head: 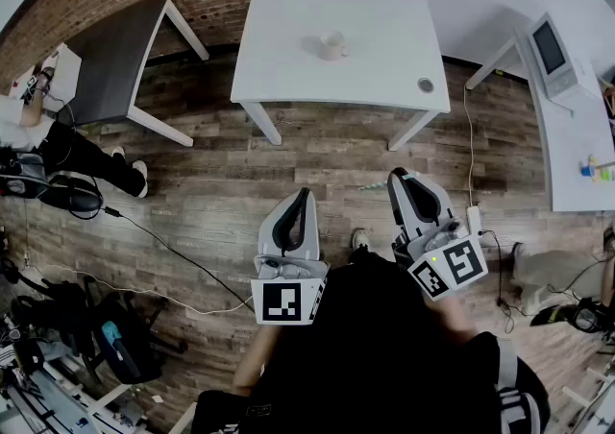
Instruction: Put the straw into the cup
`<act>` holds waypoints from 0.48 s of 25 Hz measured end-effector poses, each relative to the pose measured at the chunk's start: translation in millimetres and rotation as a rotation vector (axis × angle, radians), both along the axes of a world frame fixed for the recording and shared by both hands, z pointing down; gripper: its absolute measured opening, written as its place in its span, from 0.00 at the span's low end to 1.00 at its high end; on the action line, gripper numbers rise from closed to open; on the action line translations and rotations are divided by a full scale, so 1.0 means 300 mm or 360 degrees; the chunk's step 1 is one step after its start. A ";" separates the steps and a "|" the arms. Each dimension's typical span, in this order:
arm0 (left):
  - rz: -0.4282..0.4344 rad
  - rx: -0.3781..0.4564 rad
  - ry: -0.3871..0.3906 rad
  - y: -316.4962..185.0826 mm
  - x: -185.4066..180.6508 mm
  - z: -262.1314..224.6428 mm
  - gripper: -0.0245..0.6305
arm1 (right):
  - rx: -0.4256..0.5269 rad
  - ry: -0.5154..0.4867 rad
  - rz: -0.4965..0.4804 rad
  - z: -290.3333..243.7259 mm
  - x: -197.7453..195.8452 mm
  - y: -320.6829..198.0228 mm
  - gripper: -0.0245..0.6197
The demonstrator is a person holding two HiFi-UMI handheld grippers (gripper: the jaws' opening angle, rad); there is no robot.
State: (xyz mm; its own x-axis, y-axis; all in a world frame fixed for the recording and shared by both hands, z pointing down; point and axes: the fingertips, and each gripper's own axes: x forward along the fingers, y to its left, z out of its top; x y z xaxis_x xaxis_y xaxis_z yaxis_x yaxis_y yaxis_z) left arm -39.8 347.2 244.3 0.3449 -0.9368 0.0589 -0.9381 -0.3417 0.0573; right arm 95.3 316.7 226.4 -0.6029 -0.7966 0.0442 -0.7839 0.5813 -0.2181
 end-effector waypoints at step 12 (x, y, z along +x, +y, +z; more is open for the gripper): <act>0.0015 -0.0023 0.0022 -0.003 0.036 -0.011 0.04 | 0.0002 0.0004 -0.0022 -0.007 0.021 0.008 0.07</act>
State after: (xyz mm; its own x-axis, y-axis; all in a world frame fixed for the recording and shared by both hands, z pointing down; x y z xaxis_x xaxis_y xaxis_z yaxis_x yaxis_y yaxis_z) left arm -28.9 346.2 241.1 0.3546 -0.9326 0.0676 -0.9339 -0.3496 0.0754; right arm 101.5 319.1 224.2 -0.6139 -0.7881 0.0449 -0.7763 0.5924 -0.2154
